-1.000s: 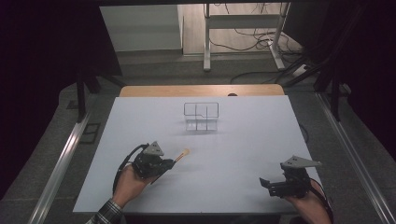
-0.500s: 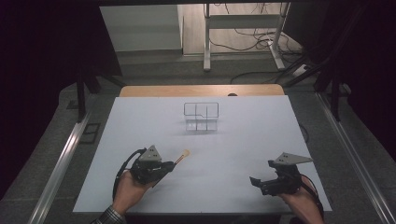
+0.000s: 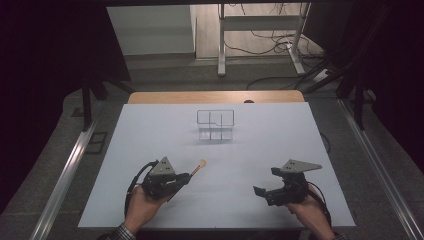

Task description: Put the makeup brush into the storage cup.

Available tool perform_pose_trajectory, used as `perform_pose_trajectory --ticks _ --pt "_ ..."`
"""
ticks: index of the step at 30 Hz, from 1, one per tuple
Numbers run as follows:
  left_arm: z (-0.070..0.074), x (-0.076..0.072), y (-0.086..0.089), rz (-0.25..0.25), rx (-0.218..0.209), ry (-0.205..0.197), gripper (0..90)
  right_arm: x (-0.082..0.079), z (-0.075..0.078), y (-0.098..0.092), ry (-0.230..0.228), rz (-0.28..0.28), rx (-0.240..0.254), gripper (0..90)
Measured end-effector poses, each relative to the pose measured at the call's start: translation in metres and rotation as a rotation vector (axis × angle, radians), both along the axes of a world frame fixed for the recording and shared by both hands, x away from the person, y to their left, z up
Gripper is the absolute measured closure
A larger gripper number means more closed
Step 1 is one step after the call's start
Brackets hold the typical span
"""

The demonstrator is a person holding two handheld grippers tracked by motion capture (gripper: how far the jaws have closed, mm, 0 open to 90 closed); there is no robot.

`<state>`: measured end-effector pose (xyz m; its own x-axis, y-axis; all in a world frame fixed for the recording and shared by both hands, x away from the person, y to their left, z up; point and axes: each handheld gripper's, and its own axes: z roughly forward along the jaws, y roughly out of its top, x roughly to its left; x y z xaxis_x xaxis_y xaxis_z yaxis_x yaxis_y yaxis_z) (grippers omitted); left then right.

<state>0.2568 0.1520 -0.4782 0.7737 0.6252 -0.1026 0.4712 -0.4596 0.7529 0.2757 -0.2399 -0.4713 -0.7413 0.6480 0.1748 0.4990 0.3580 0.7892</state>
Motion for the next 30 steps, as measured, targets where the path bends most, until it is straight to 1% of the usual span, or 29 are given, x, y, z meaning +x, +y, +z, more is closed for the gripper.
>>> perform_pose_trajectory --ticks 4,6,10,15,18,20,23,30 --pt "0.000 0.002 -0.004 -0.009 -0.009 -0.005 83.2 0.003 -0.001 0.013 0.009 0.007 -0.002 1.4" --pt "0.000 0.004 -0.006 -0.015 -0.016 -0.005 83.2 0.005 -0.002 0.019 0.025 0.016 -0.001 1.0" --pt "0.000 0.007 -0.014 -0.031 -0.016 -0.011 83.2 0.008 -0.001 0.030 0.035 0.010 0.007 0.4" --pt "-0.001 0.008 -0.022 -0.042 -0.018 -0.017 83.2 0.014 0.001 0.039 0.057 0.006 0.046 0.3" --pt "0.000 0.009 -0.026 -0.045 -0.027 -0.022 83.1 0.017 0.002 0.044 0.058 0.010 0.051 0.3" --pt "0.000 0.009 -0.028 -0.046 -0.033 -0.025 83.2 0.019 0.002 0.049 0.063 0.016 0.063 0.3" --pt "-0.001 0.010 -0.030 -0.050 -0.043 -0.027 83.2 0.021 0.003 0.056 0.070 0.019 0.056 0.0" --pt "-0.002 0.009 -0.037 -0.057 -0.057 -0.031 83.2 0.028 0.007 0.072 0.091 0.037 0.108 0.0"
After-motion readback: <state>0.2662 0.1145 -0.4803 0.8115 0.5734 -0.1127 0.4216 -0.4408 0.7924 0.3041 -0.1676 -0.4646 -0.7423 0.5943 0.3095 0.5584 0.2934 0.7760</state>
